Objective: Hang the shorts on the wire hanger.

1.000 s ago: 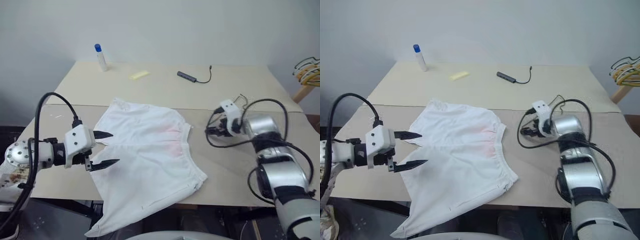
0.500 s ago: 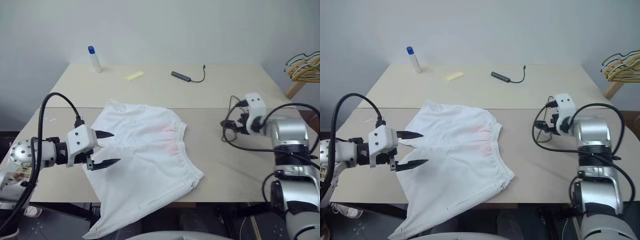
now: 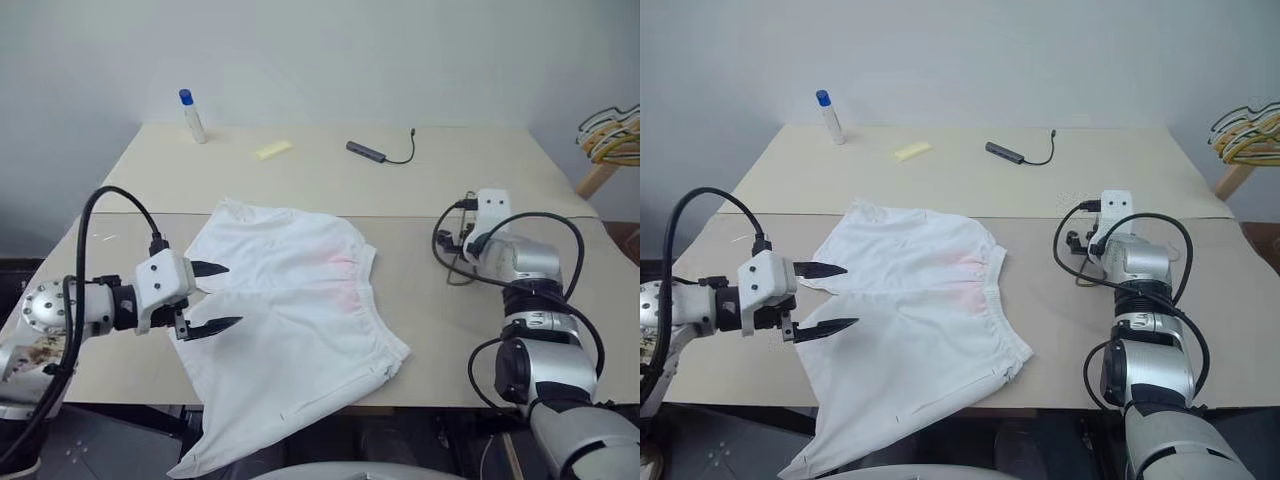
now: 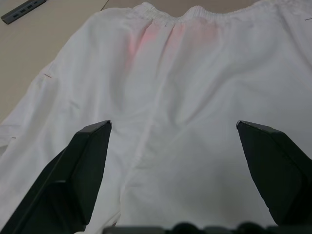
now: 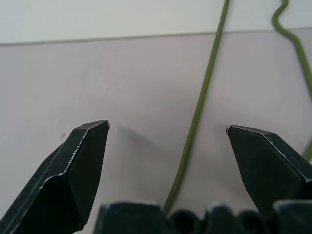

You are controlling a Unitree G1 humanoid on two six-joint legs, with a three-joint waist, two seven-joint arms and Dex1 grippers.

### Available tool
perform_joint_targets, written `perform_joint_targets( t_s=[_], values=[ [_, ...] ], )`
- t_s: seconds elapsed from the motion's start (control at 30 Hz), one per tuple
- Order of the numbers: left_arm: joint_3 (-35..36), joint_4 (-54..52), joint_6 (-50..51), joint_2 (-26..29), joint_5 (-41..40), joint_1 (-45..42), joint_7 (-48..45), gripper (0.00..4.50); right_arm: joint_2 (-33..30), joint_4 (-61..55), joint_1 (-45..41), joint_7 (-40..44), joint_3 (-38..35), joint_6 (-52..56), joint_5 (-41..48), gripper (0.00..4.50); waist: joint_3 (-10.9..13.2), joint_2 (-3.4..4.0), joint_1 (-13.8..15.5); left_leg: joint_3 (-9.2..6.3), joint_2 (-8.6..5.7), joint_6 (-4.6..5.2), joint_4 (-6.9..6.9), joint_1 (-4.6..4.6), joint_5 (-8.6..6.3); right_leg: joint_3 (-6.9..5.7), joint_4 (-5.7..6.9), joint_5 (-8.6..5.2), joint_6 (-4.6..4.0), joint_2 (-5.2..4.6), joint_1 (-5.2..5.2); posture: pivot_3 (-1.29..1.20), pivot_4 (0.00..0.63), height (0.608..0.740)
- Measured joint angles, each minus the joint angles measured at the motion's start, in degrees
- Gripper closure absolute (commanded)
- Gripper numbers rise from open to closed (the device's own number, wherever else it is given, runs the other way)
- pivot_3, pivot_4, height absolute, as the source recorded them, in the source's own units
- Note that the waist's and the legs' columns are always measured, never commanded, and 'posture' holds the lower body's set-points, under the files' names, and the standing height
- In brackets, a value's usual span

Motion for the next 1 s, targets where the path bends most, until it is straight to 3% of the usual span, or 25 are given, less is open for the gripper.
perform_joint_targets(
  t_s=[0.37, 0.5, 0.83, 1.0],
  values=[
    [0.0, 0.0, 0.0, 0.0, 0.0, -0.1, -0.3, 0.04, 0.5, 5.4, -2.0, -3.3, -1.1, 0.2, 1.1, 0.01, 0.0, 0.0, 0.3, -0.01, 0.0, 0.0, 0.0, 0.18, 0.0, -0.01, -0.01, 0.0, 0.0, 0.01, 0.17, 0.1, 0.0, 0.74],
    [0.0, 0.0, 0.0, 0.0, 0.1, -0.1, -0.3, 0.0, 0.3, 5.8, -2.1, -2.8, -0.5, 0.7, 0.8, 0.86, 0.0, -0.01, 0.2, -0.01, 0.01, 0.0, 0.0, 0.19, 0.0, 0.0, -0.01, 0.0, 0.0, 0.02, 0.18, 0.1, 0.0, 0.74],
    [-0.7, 0.0, 0.0, -0.3, 0.3, -0.2, 0.0, 0.0, 0.1, 5.9, -2.1, -4.1, 0.4, 0.8, -0.2, 4.36, 0.0, -0.04, -0.2, -0.01, 0.06, 0.0, 0.0, 0.22, 0.0, 0.01, -0.01, 0.0, 0.0, 0.07, 0.18, 0.1, 0.0, 0.74],
    [-1.6, 0.0, -0.1, -0.9, 0.3, -0.3, 0.6, 0.0, 0.1, 5.7, -2.1, -4.2, 0.7, 1.1, -0.3, 4.47, -0.1, -0.1, -0.2, -0.01, 0.06, 0.0, 0.0, 0.24, 0.0, 0.02, -0.01, 0.0, 0.0, 0.07, 0.21, 0.09, 0.0, 0.74]
  ],
)
